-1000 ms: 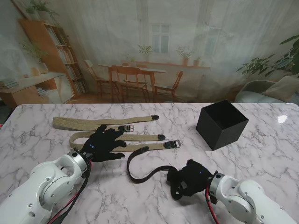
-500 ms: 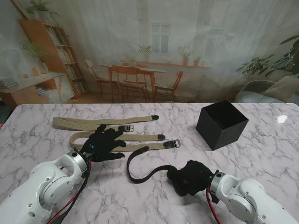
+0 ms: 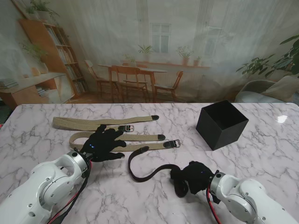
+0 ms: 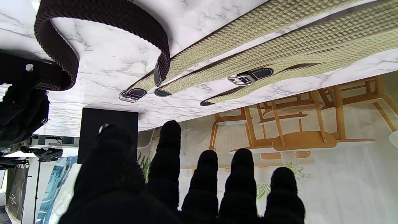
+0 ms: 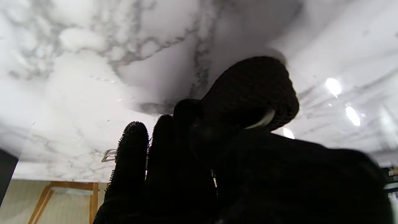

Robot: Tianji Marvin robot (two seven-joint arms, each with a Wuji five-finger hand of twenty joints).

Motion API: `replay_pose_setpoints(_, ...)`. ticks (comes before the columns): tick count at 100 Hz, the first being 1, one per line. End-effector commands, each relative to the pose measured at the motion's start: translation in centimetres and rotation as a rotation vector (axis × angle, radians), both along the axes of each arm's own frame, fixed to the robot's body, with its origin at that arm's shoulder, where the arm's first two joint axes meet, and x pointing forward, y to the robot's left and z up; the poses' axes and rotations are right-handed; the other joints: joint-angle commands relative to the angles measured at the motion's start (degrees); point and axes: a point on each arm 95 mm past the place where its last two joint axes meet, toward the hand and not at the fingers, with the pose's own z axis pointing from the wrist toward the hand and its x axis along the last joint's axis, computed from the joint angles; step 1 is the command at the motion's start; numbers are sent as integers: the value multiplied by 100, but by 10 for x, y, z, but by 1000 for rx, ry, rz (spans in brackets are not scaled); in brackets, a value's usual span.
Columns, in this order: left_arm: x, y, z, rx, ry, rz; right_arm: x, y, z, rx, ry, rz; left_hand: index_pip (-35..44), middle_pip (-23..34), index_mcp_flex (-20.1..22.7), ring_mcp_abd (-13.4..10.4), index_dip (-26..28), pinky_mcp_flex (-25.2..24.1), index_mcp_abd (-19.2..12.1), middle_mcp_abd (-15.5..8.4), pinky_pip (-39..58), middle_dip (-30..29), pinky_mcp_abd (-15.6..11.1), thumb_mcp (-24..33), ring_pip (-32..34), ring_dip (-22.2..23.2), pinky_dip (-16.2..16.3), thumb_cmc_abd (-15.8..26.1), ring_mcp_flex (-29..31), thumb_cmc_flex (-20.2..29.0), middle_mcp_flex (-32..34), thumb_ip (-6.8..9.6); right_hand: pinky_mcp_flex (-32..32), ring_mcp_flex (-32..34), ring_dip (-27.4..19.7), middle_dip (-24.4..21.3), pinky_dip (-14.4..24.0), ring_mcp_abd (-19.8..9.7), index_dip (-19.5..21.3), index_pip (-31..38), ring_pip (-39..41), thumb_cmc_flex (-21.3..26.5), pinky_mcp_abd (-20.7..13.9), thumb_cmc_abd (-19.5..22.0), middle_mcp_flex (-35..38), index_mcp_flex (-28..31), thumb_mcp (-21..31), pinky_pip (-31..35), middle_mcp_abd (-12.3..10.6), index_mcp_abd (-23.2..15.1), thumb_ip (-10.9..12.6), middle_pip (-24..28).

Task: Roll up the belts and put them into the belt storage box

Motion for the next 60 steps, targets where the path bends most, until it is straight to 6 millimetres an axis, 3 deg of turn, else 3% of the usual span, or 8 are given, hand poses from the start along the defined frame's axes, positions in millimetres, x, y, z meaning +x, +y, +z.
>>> replay_pose_setpoints(1, 0, -1, -1, 8, 10, -2, -1, -2, -3, -25, -9, 12, 48, -44, 115, -47, 44, -9, 34, 29, -234, 48, 217, -78, -140, 46, 103, 202, -128, -49, -42, -11, 119, 249, -51, 58, -107, -463, 109, 709, -98, 411, -61, -207, -25, 565, 675, -22, -402, 1055, 7, -233)
replay_pose_setpoints(11, 0, -1, -1, 8, 10, -2, -1, -2, -7, -50, -32, 27, 45, -44, 112, -52, 43, -7, 38, 27, -243, 48, 217, -82, -142, 45, 106, 203, -131, -58, -45, -13, 234, 405, -33, 81, -113, -605, 270, 966, -67, 229, -87, -43, 268, 712, -13, 68, -785, 511, -105, -161)
replay_pose_setpoints(23, 0, -1, -2, 8, 11, -3, 0, -2, -11, -63, -53, 25, 45, -48, 110, -46, 42, -6, 35, 30, -252, 47, 212, -78, -146, 43, 111, 210, -141, -46, -52, -12, 205, 342, -36, 319, -192, -479, 560, 1211, -83, -293, 60, 43, 560, 1101, -755, 6, -813, 155, -338, 325)
replay_pose_setpoints(27, 0, -1, -2, 8, 11, -3, 0, -2, -13, -62, -61, 23, 45, -46, 112, -50, 43, -6, 40, 26, -255, 47, 216, -82, -145, 44, 113, 208, -139, -52, -47, -12, 196, 332, -27, 561, -202, -379, 713, 1339, -64, -444, 164, -39, 506, 1170, -966, 34, -771, -22, -634, 700)
replay_pose_setpoints(33, 0, -1, -2, 8, 12, -2, 0, -2, -14, -58, -74, 18, 44, -47, 108, -52, 42, -8, 31, 27, -258, 47, 218, -84, -143, 44, 116, 208, -137, -60, -51, -13, 184, 360, 73, 819, -182, -160, 421, 1936, 125, -601, 367, -42, 393, 1158, -1284, 134, -706, -312, -962, 1224)
replay_pose_setpoints(40, 0, -1, -2, 8, 11, -3, 0, -2, -16, -49, -92, 9, 45, -47, 110, -45, 42, -3, 37, 33, -259, 47, 216, -81, -145, 44, 119, 212, -139, -59, -52, -13, 111, 414, 431, 1083, -56, 252, 550, 2764, 655, -768, 954, -35, -70, 1038, -1688, 410, -540, -751, -1271, 1911)
replay_pose_setpoints(47, 0, -1, -2, 7, 12, -2, 0, -3, -18, -43, -105, -5, 44, -48, 109, -54, 42, -6, 31, 24, -263, 46, 215, -83, -145, 43, 121, 215, -140, -67, -54, -13, -26, 307, 678, 1242, 54, 412, 762, 3392, 856, -911, 1446, 106, -826, 1032, -2017, 619, -359, -1204, -1344, 2119)
replay_pose_setpoints(60, 0, -2, -2, 7, 14, -3, 0, -6, -16, -57, -105, -9, 46, -45, 114, -56, 43, -6, 40, 33, -266, 48, 217, -81, -146, 43, 126, 215, -139, -65, -45, -13, -212, -111, 729, 1120, 140, 522, 634, 3628, 770, -1037, 1869, 166, -2229, 1375, -2098, 735, 45, -1282, -1303, 1853)
